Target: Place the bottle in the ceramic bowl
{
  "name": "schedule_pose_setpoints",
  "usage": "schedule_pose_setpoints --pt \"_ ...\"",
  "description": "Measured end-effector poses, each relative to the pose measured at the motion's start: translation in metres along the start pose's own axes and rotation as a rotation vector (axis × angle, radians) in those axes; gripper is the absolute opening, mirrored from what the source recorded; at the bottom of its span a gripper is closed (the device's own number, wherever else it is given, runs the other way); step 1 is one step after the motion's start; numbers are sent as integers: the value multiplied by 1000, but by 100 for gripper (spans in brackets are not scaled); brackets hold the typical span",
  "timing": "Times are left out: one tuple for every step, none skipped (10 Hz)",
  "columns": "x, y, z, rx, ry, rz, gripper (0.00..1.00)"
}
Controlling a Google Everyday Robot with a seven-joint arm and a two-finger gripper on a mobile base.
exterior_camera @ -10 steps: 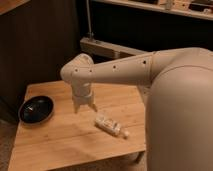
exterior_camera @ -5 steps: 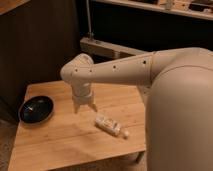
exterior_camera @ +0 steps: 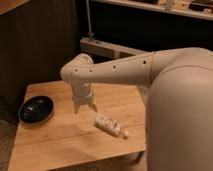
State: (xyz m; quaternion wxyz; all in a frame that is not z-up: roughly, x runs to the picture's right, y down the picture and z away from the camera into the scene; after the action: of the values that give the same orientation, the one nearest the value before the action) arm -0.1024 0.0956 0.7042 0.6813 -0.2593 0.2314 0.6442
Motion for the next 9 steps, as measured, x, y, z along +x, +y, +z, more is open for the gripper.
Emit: schedule_pose_setpoints --pt "0 0 0 0 0 0 65" --pt "0 0 0 0 0 0 65" --pt "0 0 0 0 0 0 65" --pt "0 0 0 0 0 0 65" --pt "0 0 0 0 0 0 65" --pt "0 0 1 0 2 0 65" --pt "0 0 1 0 2 0 65" --pt "0 0 1 0 2 -5 65" --pt "0 -2 1 9 -10 -29 65"
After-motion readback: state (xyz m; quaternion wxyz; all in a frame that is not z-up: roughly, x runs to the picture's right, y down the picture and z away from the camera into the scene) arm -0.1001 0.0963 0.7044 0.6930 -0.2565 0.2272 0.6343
